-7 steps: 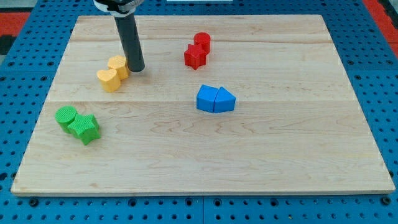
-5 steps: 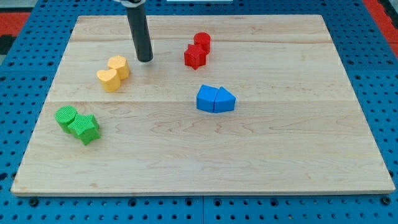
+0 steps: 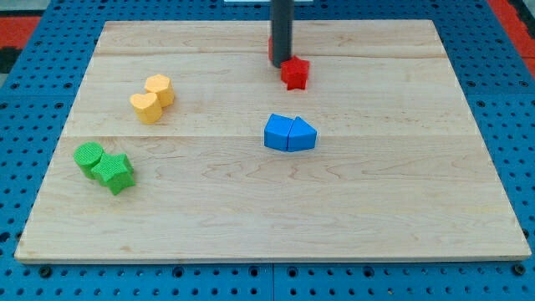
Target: Move the red star at the top of the blue blocks
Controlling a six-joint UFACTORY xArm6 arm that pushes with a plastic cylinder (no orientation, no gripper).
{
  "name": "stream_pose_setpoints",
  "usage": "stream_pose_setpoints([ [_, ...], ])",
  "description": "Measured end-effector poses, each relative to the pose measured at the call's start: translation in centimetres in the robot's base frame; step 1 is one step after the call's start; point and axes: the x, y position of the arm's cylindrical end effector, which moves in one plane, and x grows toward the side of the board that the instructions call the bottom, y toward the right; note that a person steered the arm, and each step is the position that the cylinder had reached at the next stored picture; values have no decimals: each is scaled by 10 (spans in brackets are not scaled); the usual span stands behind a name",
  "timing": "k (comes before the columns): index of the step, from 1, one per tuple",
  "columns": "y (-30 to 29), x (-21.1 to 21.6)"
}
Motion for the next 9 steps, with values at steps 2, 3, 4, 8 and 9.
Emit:
stream_pose_setpoints([
  [2,48,22],
  [3,90,11],
  [4,92,45],
  [8,33,49],
  [9,13,41],
])
